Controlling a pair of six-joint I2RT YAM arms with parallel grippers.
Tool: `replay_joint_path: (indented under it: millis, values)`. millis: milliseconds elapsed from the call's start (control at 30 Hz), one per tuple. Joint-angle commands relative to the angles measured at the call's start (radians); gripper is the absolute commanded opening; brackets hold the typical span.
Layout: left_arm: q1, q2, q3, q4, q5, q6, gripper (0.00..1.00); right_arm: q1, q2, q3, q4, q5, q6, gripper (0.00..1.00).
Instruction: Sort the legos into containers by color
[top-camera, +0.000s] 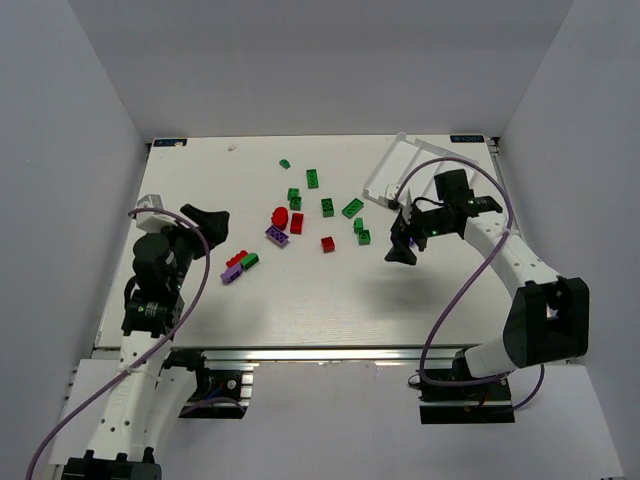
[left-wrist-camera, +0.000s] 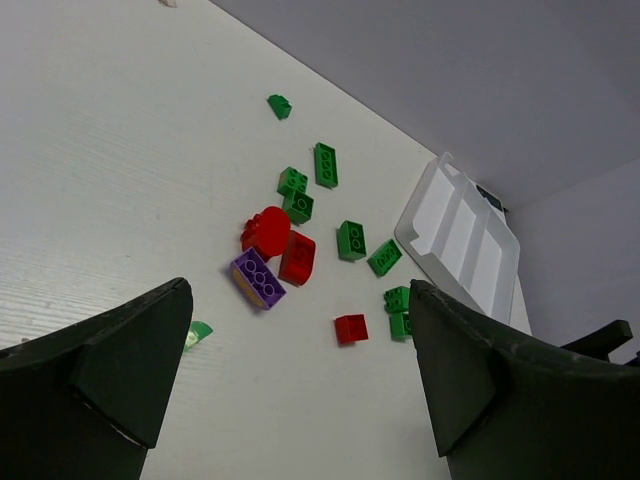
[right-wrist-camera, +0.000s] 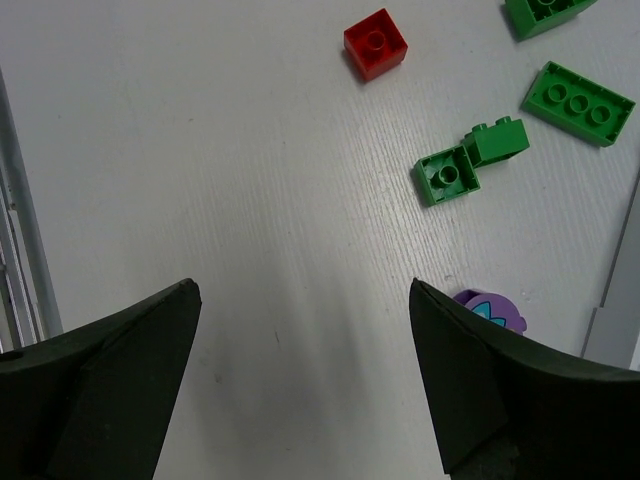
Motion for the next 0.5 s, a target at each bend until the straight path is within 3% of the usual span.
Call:
replay_joint_path:
  millis: [0,233,467]
  values:
    - [-0.001,0.002,-0.014,0.055,0.046,-0.030,0.98,0.014,0.011,0.056,-0.042,0.037,-0.026,0.89]
    - [-0.001,0.004,-0.032,0.083,0.050,-0.047,0.98,0.043,0.071,0.120,-0.045,0.129,-0.058,0.86]
    - [-0.001,-0.029,-0.090,0.094,0.052,-0.085,0.98,0.060,0.171,0.200,-0.025,0.297,0.069,0.81]
